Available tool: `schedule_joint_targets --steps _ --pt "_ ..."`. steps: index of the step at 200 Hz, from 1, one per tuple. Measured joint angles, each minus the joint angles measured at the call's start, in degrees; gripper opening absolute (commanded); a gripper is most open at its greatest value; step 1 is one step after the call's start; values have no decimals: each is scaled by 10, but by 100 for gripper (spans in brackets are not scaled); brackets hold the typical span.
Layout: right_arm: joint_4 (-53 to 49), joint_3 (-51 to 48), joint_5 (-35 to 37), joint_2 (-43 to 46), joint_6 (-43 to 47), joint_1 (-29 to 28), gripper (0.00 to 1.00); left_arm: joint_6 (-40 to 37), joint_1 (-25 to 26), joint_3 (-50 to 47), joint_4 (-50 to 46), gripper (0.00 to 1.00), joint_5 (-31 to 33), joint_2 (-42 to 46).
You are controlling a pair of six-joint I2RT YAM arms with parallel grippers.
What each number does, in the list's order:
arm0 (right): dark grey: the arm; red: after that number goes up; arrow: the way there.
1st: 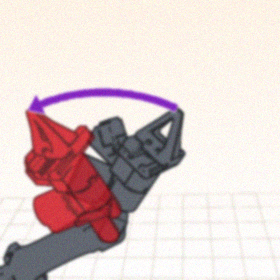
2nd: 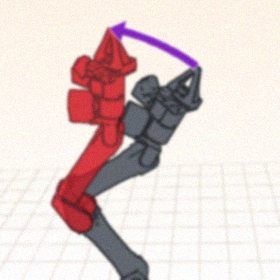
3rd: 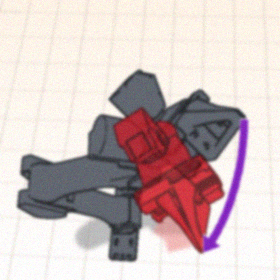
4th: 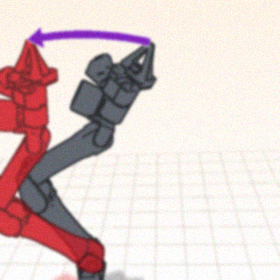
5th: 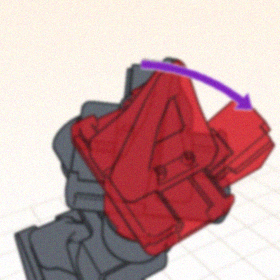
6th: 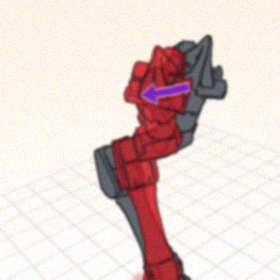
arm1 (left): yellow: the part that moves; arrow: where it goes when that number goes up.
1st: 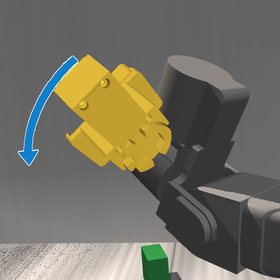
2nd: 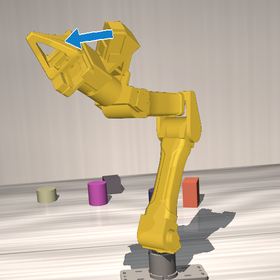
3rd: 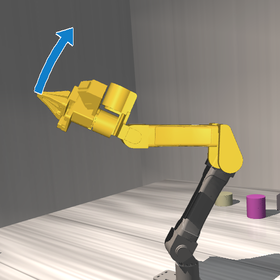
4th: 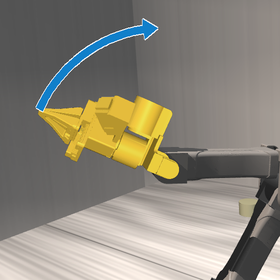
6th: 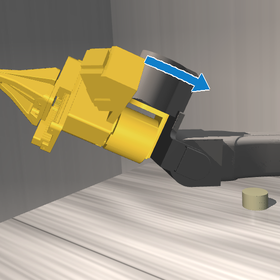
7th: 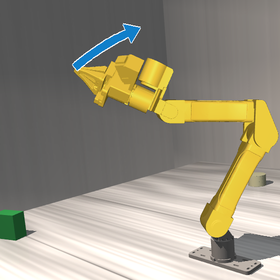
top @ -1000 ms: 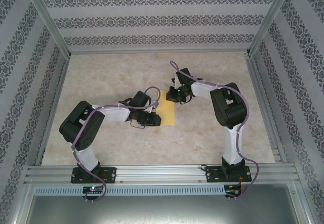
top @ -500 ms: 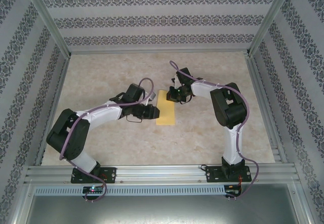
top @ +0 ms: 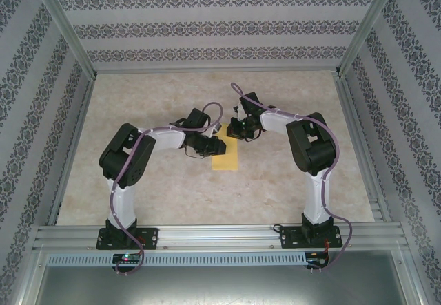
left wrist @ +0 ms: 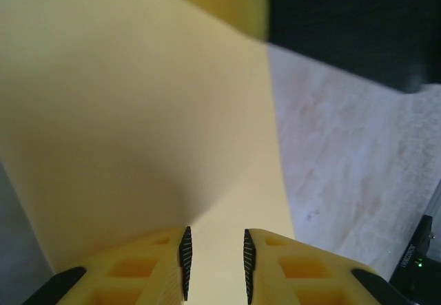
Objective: Fold a paper plane with a square sheet of paper (fold left side to right side)
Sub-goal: Hold the square sheet of paper at the center of the table.
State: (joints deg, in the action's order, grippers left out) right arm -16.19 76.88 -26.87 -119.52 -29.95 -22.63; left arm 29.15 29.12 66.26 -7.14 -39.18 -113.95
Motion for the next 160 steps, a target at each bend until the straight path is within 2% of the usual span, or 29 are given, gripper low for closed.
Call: schedule_joint_targets --steps 31,46,71,88,118,160 --pt "10 -13 5 11 0 0 1 -3 0 2 -1 30 -1 0" --pt "10 -20 9 24 2 0 11 -4 0 -1 -1 30 0 0" --pt "10 -31 19 69 7 0 16 -4 1 -11 3 30 -1 6" --pt "13 -47 20 115 11 0 15 -4 1 -16 6 30 -1 9" --pt "14 -89 13 179 18 0 4 -4 2 -17 8 30 -1 9" --pt "13 -182 -3 194 6 -30 0 -4 2 -17 8 30 0 10"
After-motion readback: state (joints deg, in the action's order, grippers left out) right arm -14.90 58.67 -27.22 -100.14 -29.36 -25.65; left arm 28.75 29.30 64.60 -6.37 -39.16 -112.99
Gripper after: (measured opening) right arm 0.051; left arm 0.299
